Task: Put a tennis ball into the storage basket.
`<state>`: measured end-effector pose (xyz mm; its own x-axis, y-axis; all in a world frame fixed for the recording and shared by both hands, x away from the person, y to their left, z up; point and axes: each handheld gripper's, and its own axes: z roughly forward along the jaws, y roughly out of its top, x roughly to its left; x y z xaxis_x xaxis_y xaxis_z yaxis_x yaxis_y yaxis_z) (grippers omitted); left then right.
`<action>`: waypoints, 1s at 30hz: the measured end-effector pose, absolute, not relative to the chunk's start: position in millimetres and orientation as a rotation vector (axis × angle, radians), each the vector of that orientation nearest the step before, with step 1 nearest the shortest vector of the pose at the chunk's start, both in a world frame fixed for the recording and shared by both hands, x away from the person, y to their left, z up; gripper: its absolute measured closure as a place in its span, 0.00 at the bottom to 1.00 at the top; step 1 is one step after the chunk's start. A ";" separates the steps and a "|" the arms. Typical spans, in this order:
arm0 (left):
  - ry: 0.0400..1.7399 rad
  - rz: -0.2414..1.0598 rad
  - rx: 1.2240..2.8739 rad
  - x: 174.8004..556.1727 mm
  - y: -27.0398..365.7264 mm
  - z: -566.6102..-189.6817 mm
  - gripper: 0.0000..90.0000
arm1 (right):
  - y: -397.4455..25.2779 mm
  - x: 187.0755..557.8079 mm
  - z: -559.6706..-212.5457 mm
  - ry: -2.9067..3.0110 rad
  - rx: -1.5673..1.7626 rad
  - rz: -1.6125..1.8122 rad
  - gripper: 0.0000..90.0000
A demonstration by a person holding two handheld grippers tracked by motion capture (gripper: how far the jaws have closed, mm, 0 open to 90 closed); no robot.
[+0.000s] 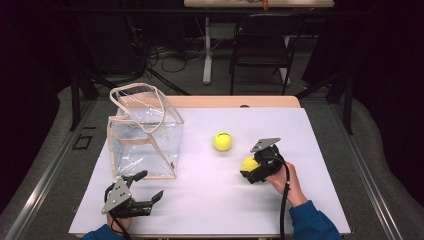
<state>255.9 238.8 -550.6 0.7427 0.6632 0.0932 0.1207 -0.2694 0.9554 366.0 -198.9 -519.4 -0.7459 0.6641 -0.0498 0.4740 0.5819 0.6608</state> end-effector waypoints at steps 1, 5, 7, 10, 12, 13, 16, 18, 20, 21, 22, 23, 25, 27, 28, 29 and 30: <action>0.614 0.589 1.795 255.9 238.8 -550.6 0.18 | -198.9 366.0 -519.4 2.523 0.933 0.927 0.00; 0.613 0.594 1.794 255.1 239.0 -550.4 0.18 | -198.9 366.0 -519.4 2.523 0.933 0.927 0.00; 0.611 0.597 1.796 254.9 238.9 -550.1 0.18 | -198.3 369.0 -523.6 2.554 0.947 0.904 0.00; 0.621 0.592 1.778 254.2 239.8 -550.7 0.18 | -198.4 372.1 -527.9 2.572 0.979 0.877 0.00; 0.617 0.597 1.786 255.7 239.0 -550.4 0.18 | -199.6 374.2 -530.0 2.565 1.001 0.864 0.05; 0.622 0.593 1.782 256.3 238.6 -550.8 0.18 | -200.5 375.1 -531.1 2.566 1.017 0.871 0.10; 0.615 0.589 1.790 257.1 237.3 -551.5 0.18 | -199.9 376.5 -535.7 2.586 1.038 0.845 0.21; 0.611 0.585 1.789 257.1 237.2 -551.4 0.18 | -201.8 377.2 -537.2 2.595 1.061 0.859 0.28; 0.613 0.584 1.788 256.5 237.8 -551.5 0.18 | -202.6 376.6 -537.6 2.592 1.073 0.875 0.28; 0.618 0.586 1.785 256.5 238.0 -551.6 0.18 | -202.2 376.6 -537.1 2.591 1.071 0.872 0.29; 0.619 0.584 1.785 256.7 238.3 -551.6 0.18 | -201.3 376.8 -537.1 2.590 1.068 0.874 0.29; 0.617 0.580 1.788 256.8 238.1 -551.5 0.18 | -200.5 377.0 -536.2 2.593 1.065 0.860 0.29; 0.616 0.587 1.783 255.2 238.1 -550.8 0.18 | -199.2 376.2 -535.7 2.590 1.066 0.860 0.29; 0.613 0.592 1.786 255.4 238.4 -550.5 0.18 | -197.8 375.7 -533.5 2.594 1.052 0.862 0.29; 0.616 0.590 1.785 255.8 238.5 -550.5 0.18 | -197.7 375.3 -531.2 2.589 1.053 0.856 0.29; 0.615 0.590 1.785 256.0 238.7 -550.4 0.18 | -197.9 375.0 -529.7 2.584 1.046 0.873 0.29; 0.614 0.595 1.785 255.6 238.8 -550.1 0.18 | -198.0 374.3 -527.7 2.587 1.049 0.869 0.29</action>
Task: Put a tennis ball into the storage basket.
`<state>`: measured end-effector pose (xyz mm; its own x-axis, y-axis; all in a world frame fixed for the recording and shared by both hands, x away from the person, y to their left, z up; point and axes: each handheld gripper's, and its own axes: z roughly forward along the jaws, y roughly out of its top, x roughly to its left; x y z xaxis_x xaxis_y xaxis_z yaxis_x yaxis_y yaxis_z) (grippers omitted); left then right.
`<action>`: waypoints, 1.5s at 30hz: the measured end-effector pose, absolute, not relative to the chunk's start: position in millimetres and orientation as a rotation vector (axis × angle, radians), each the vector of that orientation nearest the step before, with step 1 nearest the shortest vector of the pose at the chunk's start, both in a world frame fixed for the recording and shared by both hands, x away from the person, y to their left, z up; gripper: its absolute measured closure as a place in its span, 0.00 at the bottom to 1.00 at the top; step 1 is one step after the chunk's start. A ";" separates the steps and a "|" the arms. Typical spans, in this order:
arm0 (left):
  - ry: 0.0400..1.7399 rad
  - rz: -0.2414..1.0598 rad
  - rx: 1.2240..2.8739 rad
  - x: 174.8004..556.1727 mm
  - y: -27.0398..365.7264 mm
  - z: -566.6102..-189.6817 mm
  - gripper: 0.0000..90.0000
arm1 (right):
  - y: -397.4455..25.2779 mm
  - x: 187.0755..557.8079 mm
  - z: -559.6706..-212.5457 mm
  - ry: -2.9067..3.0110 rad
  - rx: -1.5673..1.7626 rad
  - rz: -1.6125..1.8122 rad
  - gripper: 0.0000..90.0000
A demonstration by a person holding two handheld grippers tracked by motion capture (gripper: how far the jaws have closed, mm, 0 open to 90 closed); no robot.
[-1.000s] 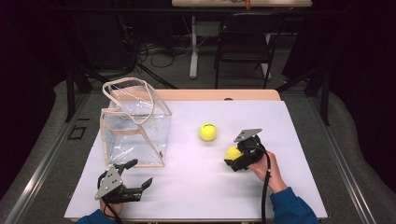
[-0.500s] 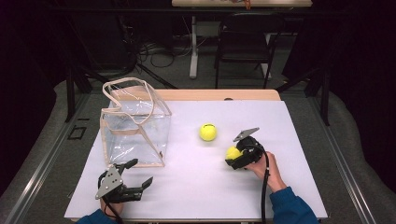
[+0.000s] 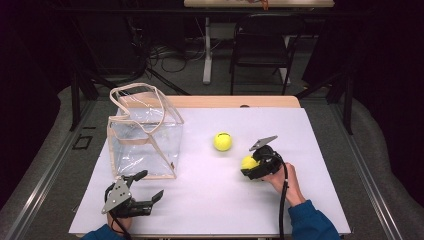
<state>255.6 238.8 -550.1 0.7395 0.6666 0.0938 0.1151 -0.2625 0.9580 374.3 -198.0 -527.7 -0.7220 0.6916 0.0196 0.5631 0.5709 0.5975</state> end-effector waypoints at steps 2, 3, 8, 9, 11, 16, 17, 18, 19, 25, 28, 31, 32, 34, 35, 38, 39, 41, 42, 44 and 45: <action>0.616 0.594 1.779 255.3 239.4 -550.1 0.18 | -197.0 373.5 -525.1 2.585 1.039 0.861 0.29; 0.612 0.596 1.783 255.5 239.4 -550.0 0.18 | -196.5 373.2 -523.5 2.587 1.036 0.862 0.29; 0.610 0.596 1.784 255.3 238.9 -549.7 0.18 | -193.3 371.1 -517.4 2.594 1.004 0.843 0.29; 0.611 0.593 1.784 255.7 238.7 -550.0 0.18 | -193.0 370.8 -515.9 2.599 1.002 0.833 0.29; 0.608 0.590 1.789 256.0 237.6 -550.0 0.18 | -192.1 369.9 -512.5 2.601 0.999 0.819 0.29; 0.606 0.594 1.782 255.3 237.9 -549.8 0.18 | -189.6 368.5 -503.3 2.605 0.966 0.817 0.29; 0.609 0.594 1.780 254.9 238.1 -549.7 0.18 | -189.4 368.8 -501.9 2.603 0.965 0.812 0.29; 0.608 0.597 1.778 254.8 238.1 -549.5 0.18 | -189.1 368.9 -500.2 2.602 0.962 0.806 0.29; 0.610 0.598 1.780 255.0 237.9 -549.4 0.18 | -188.9 368.9 -498.5 2.603 0.962 0.805 0.29; 0.613 0.600 1.780 255.0 239.0 -549.1 0.18 | -186.3 369.9 -491.7 2.608 0.933 0.805 0.29; 0.612 0.603 1.781 254.5 239.5 -549.0 0.18 | -184.0 370.4 -487.9 2.613 0.927 0.821 0.29; 0.614 0.601 1.779 254.1 240.5 -549.3 0.18 | -180.3 371.2 -484.5 2.615 0.909 0.813 0.30; 0.615 0.601 1.781 253.8 241.0 -549.2 0.18 | -179.2 371.8 -483.3 2.617 0.903 0.816 0.30; 0.616 0.603 1.777 253.4 241.7 -549.1 0.18 | -177.0 372.5 -481.2 2.616 0.893 0.821 0.30; 0.614 0.605 1.777 253.2 242.0 -548.9 0.18 | -176.0 372.3 -480.1 2.618 0.895 0.815 0.30; 0.614 0.603 1.780 253.2 241.1 -548.9 0.18 | -173.6 372.7 -478.4 2.619 0.881 0.820 0.30; 0.612 0.604 1.781 253.0 240.8 -548.8 0.18 | -172.9 372.7 -478.0 2.619 0.876 0.821 0.30; 0.611 0.601 1.781 252.9 240.5 -548.8 0.18 | -171.9 372.4 -476.4 2.620 0.881 0.819 0.30; 0.611 0.602 1.780 252.9 240.7 -548.8 0.18 | -171.5 372.8 -475.8 2.617 0.874 0.821 0.30; 0.611 0.602 1.779 252.5 240.9 -548.7 0.18 | -171.1 373.5 -474.2 2.620 0.869 0.828 0.30; 0.608 0.606 1.779 252.2 241.2 -548.4 0.18 | -170.5 373.7 -473.7 2.616 0.868 0.834 0.30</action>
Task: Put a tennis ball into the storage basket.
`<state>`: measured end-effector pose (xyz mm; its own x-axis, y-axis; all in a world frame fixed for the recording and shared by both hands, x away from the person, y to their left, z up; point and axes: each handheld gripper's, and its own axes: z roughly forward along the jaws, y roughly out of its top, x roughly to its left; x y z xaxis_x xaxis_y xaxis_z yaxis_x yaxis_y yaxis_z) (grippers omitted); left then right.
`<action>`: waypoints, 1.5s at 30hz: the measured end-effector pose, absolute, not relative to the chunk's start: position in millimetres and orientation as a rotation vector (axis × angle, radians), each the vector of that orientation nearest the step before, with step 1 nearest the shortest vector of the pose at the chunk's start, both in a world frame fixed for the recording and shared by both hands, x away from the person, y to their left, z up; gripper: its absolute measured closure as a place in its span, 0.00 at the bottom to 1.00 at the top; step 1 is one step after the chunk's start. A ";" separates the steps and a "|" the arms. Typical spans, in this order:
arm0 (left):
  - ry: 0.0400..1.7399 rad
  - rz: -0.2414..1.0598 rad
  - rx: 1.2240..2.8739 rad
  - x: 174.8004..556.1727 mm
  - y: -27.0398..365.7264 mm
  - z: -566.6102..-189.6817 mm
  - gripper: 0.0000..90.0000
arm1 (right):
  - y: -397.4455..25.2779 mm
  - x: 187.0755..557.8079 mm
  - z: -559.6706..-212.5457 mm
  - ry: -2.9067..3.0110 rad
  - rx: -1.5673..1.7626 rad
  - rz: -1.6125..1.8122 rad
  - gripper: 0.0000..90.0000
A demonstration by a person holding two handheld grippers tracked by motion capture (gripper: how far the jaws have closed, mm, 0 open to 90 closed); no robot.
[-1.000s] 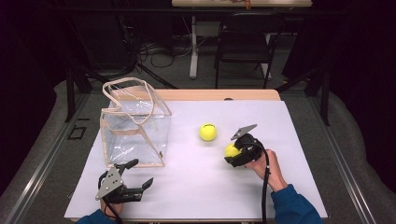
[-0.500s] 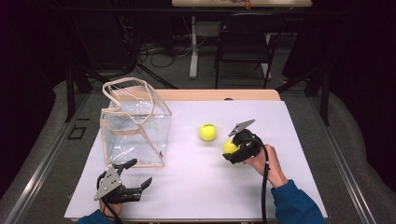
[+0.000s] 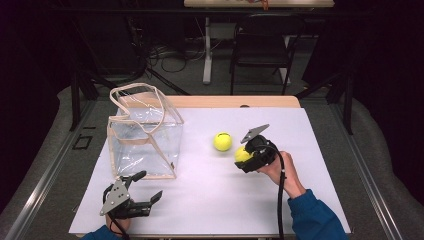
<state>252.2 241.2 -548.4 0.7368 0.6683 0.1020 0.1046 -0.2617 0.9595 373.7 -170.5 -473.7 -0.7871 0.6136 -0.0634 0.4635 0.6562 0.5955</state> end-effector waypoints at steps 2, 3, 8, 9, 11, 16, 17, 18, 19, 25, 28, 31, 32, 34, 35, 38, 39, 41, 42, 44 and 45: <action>0.609 0.607 1.779 252.1 241.2 -548.4 0.18 | -169.0 374.1 -472.3 2.617 0.865 0.835 0.30; 0.610 0.607 1.778 252.0 241.1 -548.4 0.18 | -168.3 374.5 -471.8 2.618 0.861 0.838 0.30; 0.611 0.603 1.783 253.3 240.7 -549.3 0.18 | -163.8 376.4 -467.6 2.624 0.842 0.837 0.30; 0.610 0.603 1.783 253.5 240.4 -549.4 0.18 | -163.2 376.7 -466.8 2.624 0.843 0.842 0.30; 0.612 0.598 1.784 253.8 239.7 -549.9 0.18 | -161.5 378.0 -466.2 2.629 0.841 0.849 0.30; 0.601 0.589 1.784 252.5 240.1 -549.2 0.18 | -152.3 381.6 -466.5 2.646 0.813 0.827 0.30; 0.604 0.583 1.779 251.5 240.4 -549.3 0.18 | -151.0 382.2 -465.7 2.644 0.812 0.836 0.30; 0.602 0.579 1.778 251.0 240.0 -549.4 0.18 | -150.3 383.2 -464.4 2.647 0.807 0.844 0.30; 0.598 0.584 1.784 250.7 239.4 -549.0 0.18 | -149.6 384.3 -463.4 2.645 0.808 0.850 0.30; 0.601 0.588 1.781 252.0 238.8 -548.9 0.18 | -142.5 388.2 -457.6 2.641 0.794 0.859 0.30; 0.601 0.590 1.776 251.0 240.4 -548.6 0.18 | -136.2 387.4 -455.0 2.643 0.778 0.864 0.30; 0.604 0.590 1.775 251.6 241.2 -548.7 0.18 | -130.6 388.0 -453.2 2.652 0.754 0.858 0.30; 0.605 0.587 1.777 252.2 241.0 -548.9 0.18 | -129.1 388.4 -452.7 2.651 0.759 0.862 0.30; 0.602 0.584 1.779 252.8 240.0 -549.1 0.18 | -127.6 389.5 -450.7 2.650 0.746 0.866 0.30; 0.600 0.583 1.781 252.9 239.7 -549.1 0.18 | -126.8 389.9 -450.0 2.651 0.742 0.871 0.30; 0.594 0.578 1.782 253.4 238.4 -549.3 0.18 | -124.1 392.5 -448.3 2.652 0.737 0.871 0.30; 0.594 0.576 1.782 253.6 238.1 -549.1 0.18 | -122.9 393.5 -448.0 2.651 0.743 0.881 0.30; 0.594 0.574 1.777 254.3 237.8 -548.8 0.18 | -120.5 396.2 -448.0 2.653 0.743 0.890 0.30; 0.590 0.577 1.778 255.1 237.7 -548.7 0.18 | -119.0 396.7 -447.9 2.654 0.744 0.888 0.30; 0.584 0.576 1.782 255.8 237.0 -548.4 0.18 | -115.4 397.1 -447.1 2.654 0.734 0.885 0.30; 0.583 0.576 1.782 255.6 236.8 -548.4 0.18 | -113.5 397.6 -446.3 2.656 0.728 0.886 0.30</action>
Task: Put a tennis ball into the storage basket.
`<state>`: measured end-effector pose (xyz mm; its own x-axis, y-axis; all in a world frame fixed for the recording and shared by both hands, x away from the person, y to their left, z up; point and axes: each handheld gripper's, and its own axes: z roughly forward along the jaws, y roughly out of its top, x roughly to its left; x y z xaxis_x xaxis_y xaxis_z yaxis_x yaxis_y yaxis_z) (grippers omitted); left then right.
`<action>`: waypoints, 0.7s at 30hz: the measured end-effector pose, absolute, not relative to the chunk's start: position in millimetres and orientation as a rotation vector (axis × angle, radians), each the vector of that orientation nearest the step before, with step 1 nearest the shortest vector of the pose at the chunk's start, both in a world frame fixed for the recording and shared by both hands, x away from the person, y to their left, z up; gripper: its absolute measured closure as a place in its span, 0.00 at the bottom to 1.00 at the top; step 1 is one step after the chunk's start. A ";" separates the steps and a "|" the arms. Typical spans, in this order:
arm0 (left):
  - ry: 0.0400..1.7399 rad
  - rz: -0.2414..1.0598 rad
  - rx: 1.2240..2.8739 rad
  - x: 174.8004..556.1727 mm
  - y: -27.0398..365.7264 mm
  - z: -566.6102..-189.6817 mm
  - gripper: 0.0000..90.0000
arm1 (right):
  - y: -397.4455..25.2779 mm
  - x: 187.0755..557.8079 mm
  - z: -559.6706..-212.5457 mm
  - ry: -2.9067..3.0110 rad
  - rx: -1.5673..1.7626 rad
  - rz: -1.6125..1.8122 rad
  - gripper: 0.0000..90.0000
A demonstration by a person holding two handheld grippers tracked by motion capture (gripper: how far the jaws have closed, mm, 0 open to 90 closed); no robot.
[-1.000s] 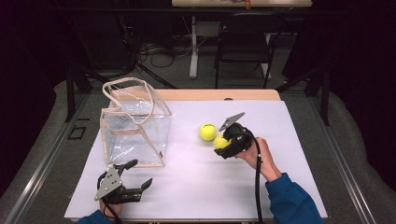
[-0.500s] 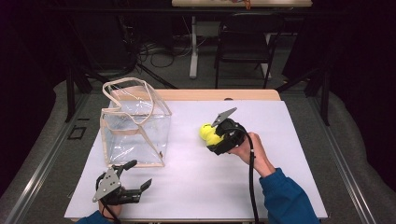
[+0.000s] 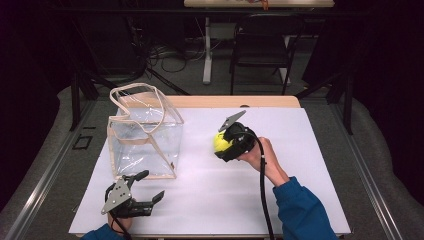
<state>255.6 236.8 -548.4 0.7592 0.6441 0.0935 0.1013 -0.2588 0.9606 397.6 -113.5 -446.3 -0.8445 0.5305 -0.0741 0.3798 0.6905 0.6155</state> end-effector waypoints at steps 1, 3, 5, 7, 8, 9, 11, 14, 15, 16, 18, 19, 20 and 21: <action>0.583 0.574 1.782 255.3 237.0 -548.4 0.18 | -111.2 398.3 -445.5 2.655 0.720 0.888 0.30; 0.591 0.582 1.770 254.4 238.2 -548.4 0.18 | -105.7 400.2 -444.4 2.662 0.711 0.904 0.30; 0.601 0.578 1.762 255.1 239.7 -548.7 0.18 | -99.5 402.5 -443.9 2.667 0.701 0.903 0.30; 0.604 0.572 1.767 256.2 240.0 -549.6 0.18 | -94.3 404.0 -443.4 2.673 0.686 0.901 0.30; 0.603 0.570 1.767 256.6 239.3 -549.9 0.18 | -92.2 404.3 -443.4 2.675 0.681 0.906 0.30; 0.603 0.570 1.770 256.8 238.9 -550.1 0.18 | -90.1 404.6 -443.5 2.680 0.673 0.904 0.30; 0.604 0.571 1.767 256.9 238.7 -550.3 0.18 | -85.8 405.7 -443.6 2.684 0.677 0.907 0.30; 0.600 0.563 1.771 256.7 239.1 -550.3 0.18 | -80.3 408.6 -443.5 2.686 0.667 0.909 0.30; 0.599 0.566 1.771 256.4 239.1 -550.2 0.18 | -79.1 409.9 -443.3 2.684 0.662 0.914 0.30; 0.596 0.568 1.772 256.1 239.3 -550.0 0.18 | -77.6 410.6 -443.2 2.683 0.668 0.922 0.30; 0.596 0.566 1.770 255.4 239.7 -549.8 0.18 | -74.9 412.1 -443.0 2.682 0.662 0.928 0.30; 0.596 0.571 1.776 255.2 240.1 -549.6 0.18 | -73.3 412.4 -442.8 2.681 0.666 0.931 0.30; 0.596 0.571 1.776 255.1 240.4 -549.5 0.18 | -72.2 413.4 -442.2 2.681 0.659 0.933 0.30; 0.597 0.573 1.774 255.2 240.6 -549.5 0.18 | -71.0 414.3 -441.4 2.680 0.663 0.940 0.30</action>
